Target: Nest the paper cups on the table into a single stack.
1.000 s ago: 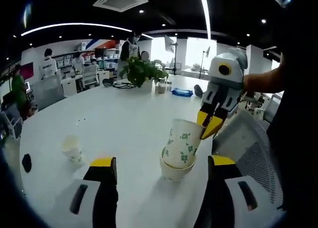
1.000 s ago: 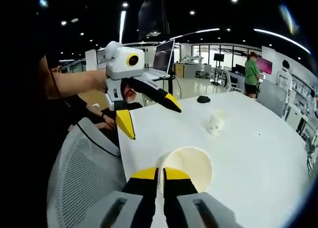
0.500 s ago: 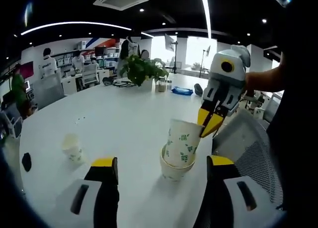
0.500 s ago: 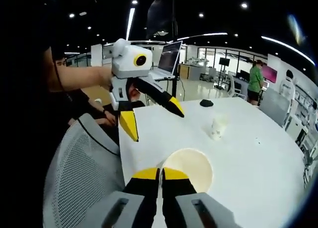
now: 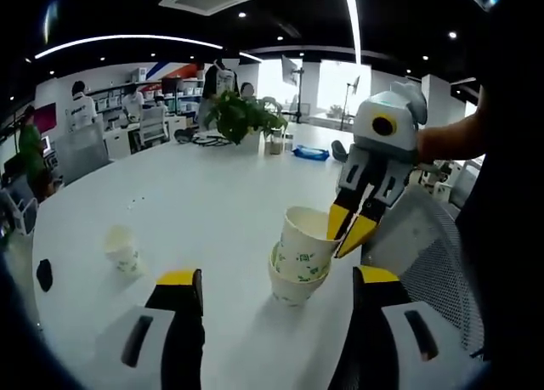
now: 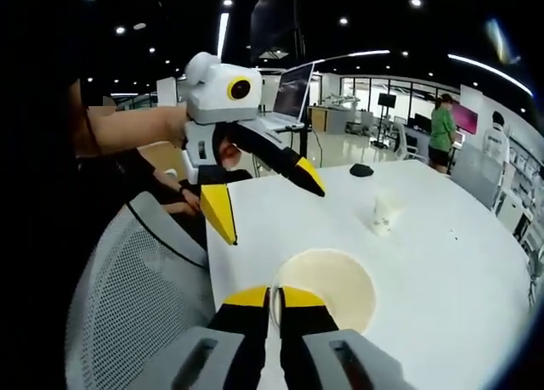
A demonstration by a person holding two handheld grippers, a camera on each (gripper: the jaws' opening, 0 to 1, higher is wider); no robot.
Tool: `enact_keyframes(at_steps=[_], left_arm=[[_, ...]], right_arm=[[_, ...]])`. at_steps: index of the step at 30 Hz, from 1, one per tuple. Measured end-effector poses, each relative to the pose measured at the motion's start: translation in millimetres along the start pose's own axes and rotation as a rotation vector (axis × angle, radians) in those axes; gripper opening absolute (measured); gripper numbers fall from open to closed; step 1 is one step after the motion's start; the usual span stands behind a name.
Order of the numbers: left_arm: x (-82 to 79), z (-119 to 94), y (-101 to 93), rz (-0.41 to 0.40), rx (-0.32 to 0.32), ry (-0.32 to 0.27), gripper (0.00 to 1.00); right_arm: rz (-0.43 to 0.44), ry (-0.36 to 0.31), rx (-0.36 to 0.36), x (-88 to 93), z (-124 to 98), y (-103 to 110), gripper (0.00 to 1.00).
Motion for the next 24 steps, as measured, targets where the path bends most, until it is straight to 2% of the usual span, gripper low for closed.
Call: enact_keyframes(at_steps=[18, 24], left_arm=[[3.9, -1.9, 2.3, -0.005, -0.002, 0.009, 0.7], [5.5, -4.5, 2.0, -0.009, -0.007, 0.013, 0.69]], right_arm=[[0.042, 0.026, -0.026, 10.5, 16.5, 0.2, 0.01], [0.08, 0.016, -0.037, 9.6, 22.8, -1.5, 0.02]])
Point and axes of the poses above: the point that each gripper's makers call its tool centre point, and the gripper's own axes: z roughly forward along the fingers, y roughly to its left, x roughly out of its underside, the point moved 5 cm from there along -z, roughly backward along the fingers, and after that the axes turned 5 degrees about x, right-handed, at the moved point
